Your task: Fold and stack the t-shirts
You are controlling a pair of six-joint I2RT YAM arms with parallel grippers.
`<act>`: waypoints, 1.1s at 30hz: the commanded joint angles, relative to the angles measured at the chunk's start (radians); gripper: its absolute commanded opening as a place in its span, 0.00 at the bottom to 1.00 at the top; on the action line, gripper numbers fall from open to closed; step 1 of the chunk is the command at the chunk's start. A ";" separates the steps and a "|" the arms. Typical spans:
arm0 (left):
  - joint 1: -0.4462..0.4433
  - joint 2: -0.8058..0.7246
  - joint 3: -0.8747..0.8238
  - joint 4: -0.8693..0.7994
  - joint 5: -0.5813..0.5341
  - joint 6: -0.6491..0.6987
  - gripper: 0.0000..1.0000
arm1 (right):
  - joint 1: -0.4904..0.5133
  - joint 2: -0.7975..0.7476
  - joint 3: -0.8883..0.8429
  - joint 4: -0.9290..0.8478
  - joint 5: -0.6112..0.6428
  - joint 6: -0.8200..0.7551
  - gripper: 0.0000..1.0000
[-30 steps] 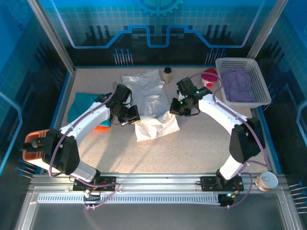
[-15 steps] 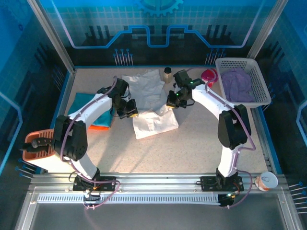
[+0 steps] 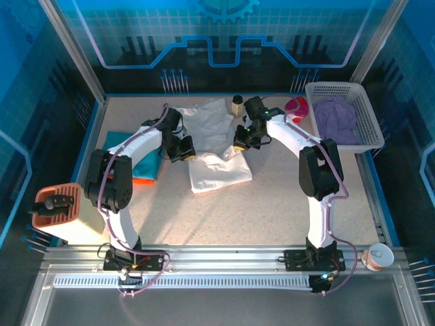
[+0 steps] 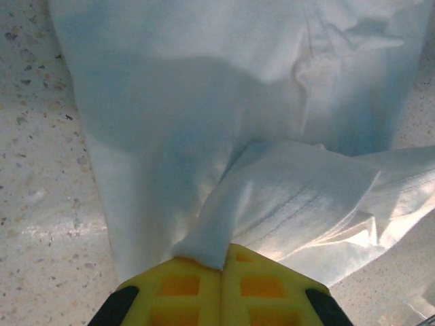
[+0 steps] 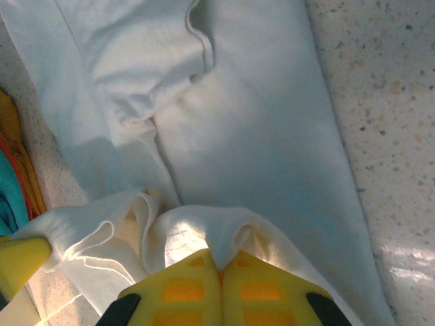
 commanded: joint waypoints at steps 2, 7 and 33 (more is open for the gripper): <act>0.037 0.055 0.046 0.024 0.017 0.025 0.18 | -0.023 0.062 0.066 0.011 -0.032 -0.001 0.17; 0.104 0.082 0.100 0.028 0.013 0.027 0.56 | -0.034 0.093 0.145 -0.016 -0.021 -0.050 0.75; -0.155 -0.320 -0.501 0.179 0.097 -0.231 0.52 | -0.036 -0.286 -0.607 0.210 -0.056 -0.144 0.66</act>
